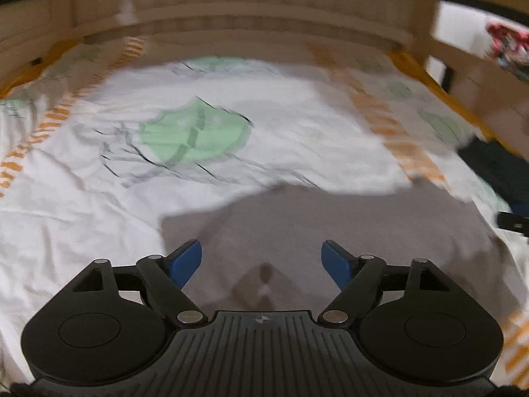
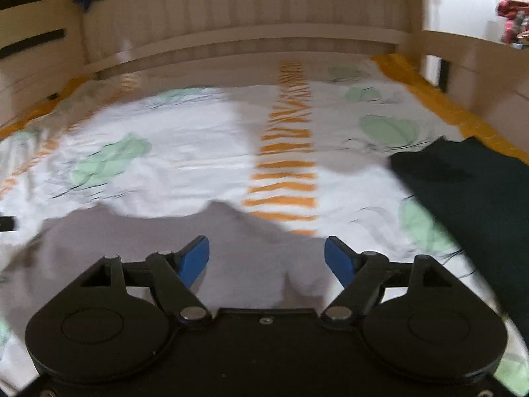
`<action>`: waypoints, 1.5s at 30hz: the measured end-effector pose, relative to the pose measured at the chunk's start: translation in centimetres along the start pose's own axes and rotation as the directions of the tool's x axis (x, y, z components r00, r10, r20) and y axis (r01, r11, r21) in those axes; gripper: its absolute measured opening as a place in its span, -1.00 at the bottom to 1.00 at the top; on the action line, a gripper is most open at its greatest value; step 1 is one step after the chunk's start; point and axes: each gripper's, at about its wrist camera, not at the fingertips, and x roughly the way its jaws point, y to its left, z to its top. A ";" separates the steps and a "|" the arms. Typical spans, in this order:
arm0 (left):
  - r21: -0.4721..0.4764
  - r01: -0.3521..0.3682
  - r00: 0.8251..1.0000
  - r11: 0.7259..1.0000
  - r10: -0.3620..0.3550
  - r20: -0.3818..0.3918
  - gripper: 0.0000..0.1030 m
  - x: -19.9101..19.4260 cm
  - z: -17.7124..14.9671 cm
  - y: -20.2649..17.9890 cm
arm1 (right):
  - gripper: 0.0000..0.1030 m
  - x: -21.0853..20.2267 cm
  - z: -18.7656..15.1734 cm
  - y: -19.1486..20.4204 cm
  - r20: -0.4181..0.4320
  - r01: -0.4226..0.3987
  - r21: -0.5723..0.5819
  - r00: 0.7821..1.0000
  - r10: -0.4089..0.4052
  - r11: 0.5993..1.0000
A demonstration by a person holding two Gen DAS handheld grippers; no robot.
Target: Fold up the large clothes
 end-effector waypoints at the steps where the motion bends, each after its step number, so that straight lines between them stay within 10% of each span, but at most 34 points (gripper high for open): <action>1: 0.013 0.009 1.000 1.000 -0.009 -0.020 0.53 0.2 -0.6 -0.8 | 0.53 0.0 -0.5 1.0 -0.022 -0.022 -0.012 1.000 0.022 1.000; 7: 0.038 -0.008 0.979 0.999 0.016 -0.202 0.54 3.0 -5.3 -2.9 | 0.53 2.1 -4.6 5.4 -0.201 -0.035 -0.084 0.979 0.017 0.996; 10: 0.092 -0.045 0.985 0.995 0.059 -0.163 0.64 3.1 -7.3 -3.4 | 0.66 3.2 -6.6 6.3 -0.281 -0.011 -0.123 0.959 -0.025 0.992; 33: 0.053 -0.101 0.984 0.993 0.108 -0.141 0.88 3.0 -8.5 -4.1 | 0.99 1.9 -8.3 5.9 -0.293 -0.024 -0.015 0.956 0.018 1.000; 39: 0.054 -0.101 0.984 0.993 0.107 -0.139 0.88 3.0 -8.6 -4.1 | 0.95 -1.3 -6.0 0.6 -0.171 -0.194 0.304 0.952 0.254 0.933; 45: 0.056 -0.104 0.983 0.993 0.112 -0.144 0.88 3.0 -8.5 -4.2 | 0.97 -2.4 -4.4 -5.3 -0.064 -0.164 0.437 0.975 0.212 0.884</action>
